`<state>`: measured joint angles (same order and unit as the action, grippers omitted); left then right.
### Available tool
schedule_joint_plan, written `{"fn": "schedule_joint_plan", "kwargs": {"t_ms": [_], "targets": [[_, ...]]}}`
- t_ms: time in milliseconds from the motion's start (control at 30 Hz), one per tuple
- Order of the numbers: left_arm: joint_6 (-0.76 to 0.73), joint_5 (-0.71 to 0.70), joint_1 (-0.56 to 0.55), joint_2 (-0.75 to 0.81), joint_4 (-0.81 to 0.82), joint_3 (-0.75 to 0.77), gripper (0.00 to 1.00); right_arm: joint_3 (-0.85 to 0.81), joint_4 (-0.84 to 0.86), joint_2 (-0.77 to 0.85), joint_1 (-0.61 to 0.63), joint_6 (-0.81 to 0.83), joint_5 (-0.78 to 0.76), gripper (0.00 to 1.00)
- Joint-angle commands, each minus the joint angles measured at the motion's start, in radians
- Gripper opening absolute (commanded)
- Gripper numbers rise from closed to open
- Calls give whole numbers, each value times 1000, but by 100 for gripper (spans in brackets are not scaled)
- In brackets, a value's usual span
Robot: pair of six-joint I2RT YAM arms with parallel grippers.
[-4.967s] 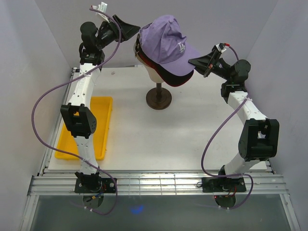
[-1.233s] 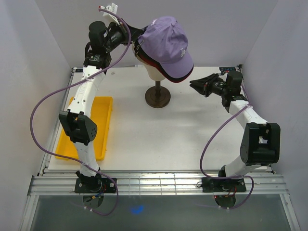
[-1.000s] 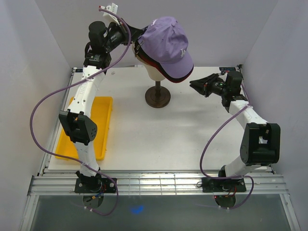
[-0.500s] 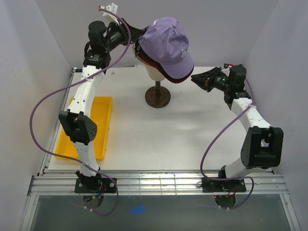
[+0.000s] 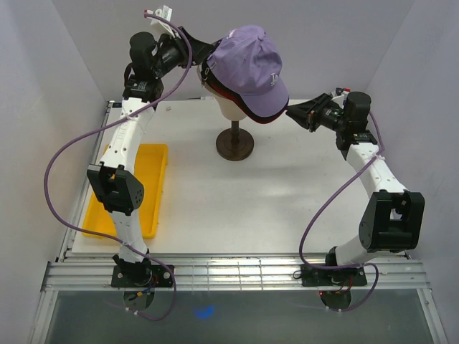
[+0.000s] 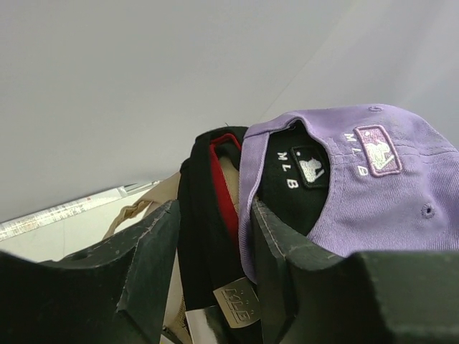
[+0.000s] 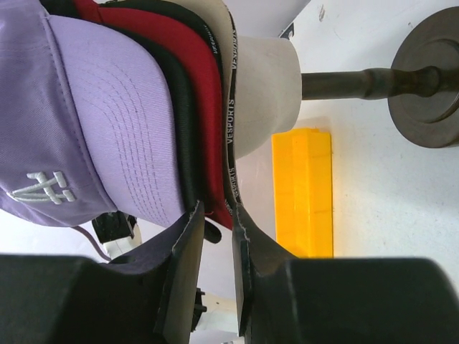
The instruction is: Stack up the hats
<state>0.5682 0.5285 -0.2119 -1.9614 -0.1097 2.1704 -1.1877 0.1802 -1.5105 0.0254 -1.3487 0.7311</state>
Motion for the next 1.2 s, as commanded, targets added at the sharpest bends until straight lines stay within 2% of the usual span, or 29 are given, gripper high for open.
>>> {"fn": "schedule_joint_plan", "kwargs": {"t_ms": [0,267,400,600,867,1167], "targets": [[24,28,11,44,22,-12,56,-55,10,22,-7,23,21,28],[50,41,16,71,100,-60,68,-61,1,24,-7,28,21,28],[61,44,20,73,102,-61,71,-66,-5,24,-7,31,21,28],[94,76,31,99,217,-116,76,-72,-10,24,-7,34,18,28],[121,56,46,127,274,-139,78,-93,-38,23,-8,52,10,28],[219,87,95,130,352,-135,79,-113,-73,30,-10,74,-5,28]]}}
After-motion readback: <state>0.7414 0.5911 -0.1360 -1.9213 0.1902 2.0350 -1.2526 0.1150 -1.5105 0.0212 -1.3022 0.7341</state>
